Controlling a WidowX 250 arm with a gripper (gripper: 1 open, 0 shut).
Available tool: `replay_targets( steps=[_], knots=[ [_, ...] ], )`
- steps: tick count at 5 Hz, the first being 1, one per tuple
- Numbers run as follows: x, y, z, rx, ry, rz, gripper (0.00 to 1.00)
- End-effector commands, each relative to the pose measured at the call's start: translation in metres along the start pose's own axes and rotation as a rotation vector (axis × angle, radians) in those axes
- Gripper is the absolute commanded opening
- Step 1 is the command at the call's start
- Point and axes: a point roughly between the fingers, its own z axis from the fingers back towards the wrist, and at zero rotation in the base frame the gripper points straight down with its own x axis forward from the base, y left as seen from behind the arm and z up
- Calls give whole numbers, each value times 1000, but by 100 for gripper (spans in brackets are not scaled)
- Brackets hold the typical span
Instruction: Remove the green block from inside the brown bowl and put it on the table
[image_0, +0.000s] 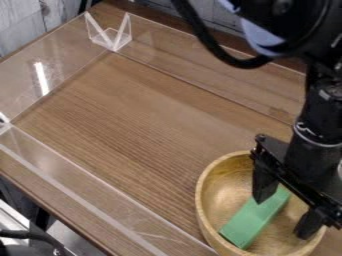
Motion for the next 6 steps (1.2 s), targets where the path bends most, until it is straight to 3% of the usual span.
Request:
replay_targets(
  steps=[1, 6],
  knots=[
    [6, 4, 18, -23, -74, -3, 100],
    [11, 16, 21, -58, -107, -23, 100]
  ],
)
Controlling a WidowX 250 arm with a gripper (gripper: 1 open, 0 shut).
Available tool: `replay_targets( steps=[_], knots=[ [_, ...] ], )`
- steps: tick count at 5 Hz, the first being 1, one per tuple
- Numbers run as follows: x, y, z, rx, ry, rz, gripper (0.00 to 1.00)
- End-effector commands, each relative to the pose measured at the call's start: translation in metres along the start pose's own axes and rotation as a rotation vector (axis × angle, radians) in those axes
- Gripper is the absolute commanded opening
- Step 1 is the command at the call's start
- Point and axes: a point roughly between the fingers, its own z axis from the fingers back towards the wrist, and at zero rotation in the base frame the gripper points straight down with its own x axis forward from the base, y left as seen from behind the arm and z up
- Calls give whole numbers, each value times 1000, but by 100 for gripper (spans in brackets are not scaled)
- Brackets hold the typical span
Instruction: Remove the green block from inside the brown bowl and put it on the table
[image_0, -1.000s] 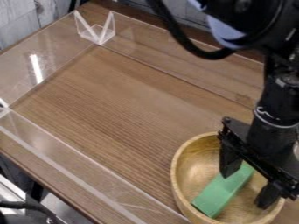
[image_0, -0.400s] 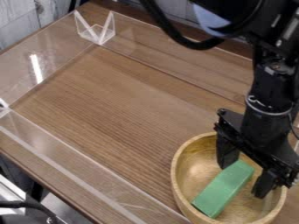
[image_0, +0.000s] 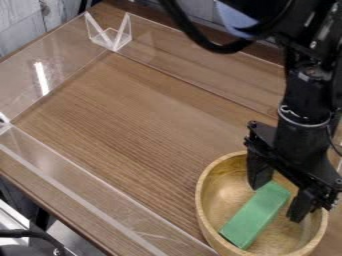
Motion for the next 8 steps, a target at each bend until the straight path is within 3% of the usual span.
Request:
replay_targets(
  steps=[1, 6, 8],
  knots=[
    [6, 3, 16, -10, -66, -2, 100],
    [6, 2, 14, -38, -86, -39, 100],
    [7, 7, 3, -37, -89, -52, 100]
  ],
)
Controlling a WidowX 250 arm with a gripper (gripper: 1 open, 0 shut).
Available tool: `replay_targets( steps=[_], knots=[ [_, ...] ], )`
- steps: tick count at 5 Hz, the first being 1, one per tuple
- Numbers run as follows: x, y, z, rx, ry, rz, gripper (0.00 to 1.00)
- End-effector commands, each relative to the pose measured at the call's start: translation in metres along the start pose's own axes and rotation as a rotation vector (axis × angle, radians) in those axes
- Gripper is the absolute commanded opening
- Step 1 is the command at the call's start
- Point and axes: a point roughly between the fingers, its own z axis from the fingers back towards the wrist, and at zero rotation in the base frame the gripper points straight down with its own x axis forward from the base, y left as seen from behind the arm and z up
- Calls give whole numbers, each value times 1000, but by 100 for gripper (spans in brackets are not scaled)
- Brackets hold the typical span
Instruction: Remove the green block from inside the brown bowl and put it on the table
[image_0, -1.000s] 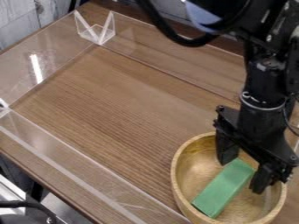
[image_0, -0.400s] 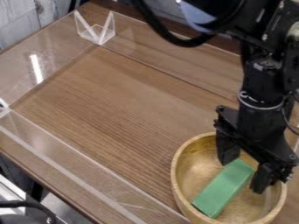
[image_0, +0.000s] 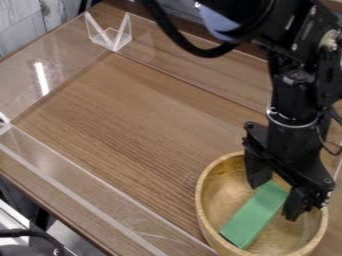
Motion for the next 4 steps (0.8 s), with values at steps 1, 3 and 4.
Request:
replay_targets(
  steps=[1, 3, 4],
  knots=[
    [5, 5, 3, -1, -36, 2, 100],
    [6, 9, -8, 0, -37, 4, 100],
    [6, 10, -12, 1, -39, 9, 0]
  ],
)
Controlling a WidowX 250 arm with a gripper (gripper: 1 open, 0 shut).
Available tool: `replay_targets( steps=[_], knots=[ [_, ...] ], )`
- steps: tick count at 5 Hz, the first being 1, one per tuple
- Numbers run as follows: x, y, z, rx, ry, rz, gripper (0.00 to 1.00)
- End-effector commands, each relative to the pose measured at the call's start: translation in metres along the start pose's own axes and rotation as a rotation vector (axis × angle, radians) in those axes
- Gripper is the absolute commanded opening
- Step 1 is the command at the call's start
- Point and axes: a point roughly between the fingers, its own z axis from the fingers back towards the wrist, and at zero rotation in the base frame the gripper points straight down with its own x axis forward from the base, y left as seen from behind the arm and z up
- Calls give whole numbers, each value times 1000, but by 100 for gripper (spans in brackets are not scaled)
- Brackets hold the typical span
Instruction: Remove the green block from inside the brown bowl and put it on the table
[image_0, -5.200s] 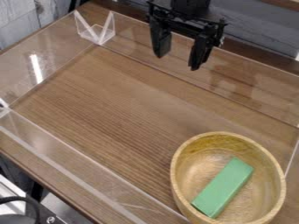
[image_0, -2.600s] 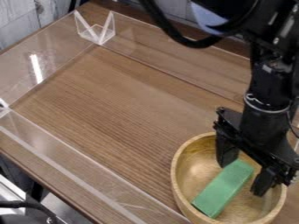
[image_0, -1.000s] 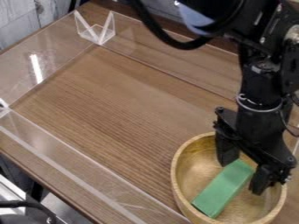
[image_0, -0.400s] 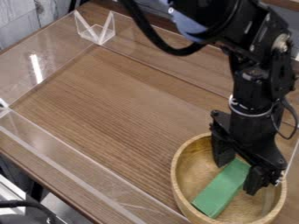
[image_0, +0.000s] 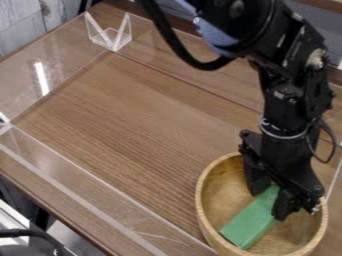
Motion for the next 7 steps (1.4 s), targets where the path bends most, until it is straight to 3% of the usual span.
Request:
replay_targets(
  steps=[1, 7],
  knots=[
    [3, 1, 15, -1, -30, 14, 0],
    [-5, 1, 35, -11, -24, 55, 0]
  ],
)
